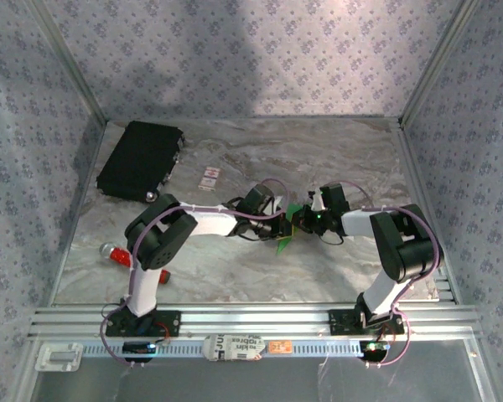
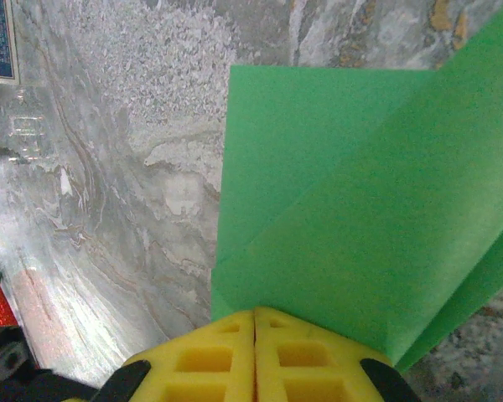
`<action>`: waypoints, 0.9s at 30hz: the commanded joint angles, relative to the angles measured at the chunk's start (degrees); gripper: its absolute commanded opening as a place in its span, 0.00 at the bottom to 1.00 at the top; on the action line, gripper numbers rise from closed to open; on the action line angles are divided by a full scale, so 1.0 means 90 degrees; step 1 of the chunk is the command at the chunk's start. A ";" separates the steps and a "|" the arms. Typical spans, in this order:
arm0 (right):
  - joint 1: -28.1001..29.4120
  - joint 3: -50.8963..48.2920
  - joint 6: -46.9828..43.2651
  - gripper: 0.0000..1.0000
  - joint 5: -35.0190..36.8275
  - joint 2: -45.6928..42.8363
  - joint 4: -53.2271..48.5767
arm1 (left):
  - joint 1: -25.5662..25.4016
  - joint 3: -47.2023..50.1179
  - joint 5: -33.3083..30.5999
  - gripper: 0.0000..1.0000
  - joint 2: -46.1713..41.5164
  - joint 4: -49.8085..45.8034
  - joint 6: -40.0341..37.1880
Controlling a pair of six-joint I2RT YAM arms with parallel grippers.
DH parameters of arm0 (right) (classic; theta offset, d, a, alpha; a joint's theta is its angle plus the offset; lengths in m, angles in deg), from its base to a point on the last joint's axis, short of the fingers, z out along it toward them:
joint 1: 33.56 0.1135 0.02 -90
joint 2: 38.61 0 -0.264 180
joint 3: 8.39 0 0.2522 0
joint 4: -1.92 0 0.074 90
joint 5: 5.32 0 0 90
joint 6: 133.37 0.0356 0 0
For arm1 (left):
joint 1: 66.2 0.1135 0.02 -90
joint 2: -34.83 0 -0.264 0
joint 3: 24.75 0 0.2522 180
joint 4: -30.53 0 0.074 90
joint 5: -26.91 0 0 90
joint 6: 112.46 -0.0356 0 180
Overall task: Fold a paper plane with a square sheet of paper (pick it up from the middle)
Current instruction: Fold the wing for the fifth time at the center of the table.
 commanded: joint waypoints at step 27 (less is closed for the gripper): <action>0.0016 0.0329 0.0168 0.09 0.0309 -0.0599 -0.0677 | -0.0248 0.0408 -0.0149 0.00 0.0422 -0.0533 -0.0082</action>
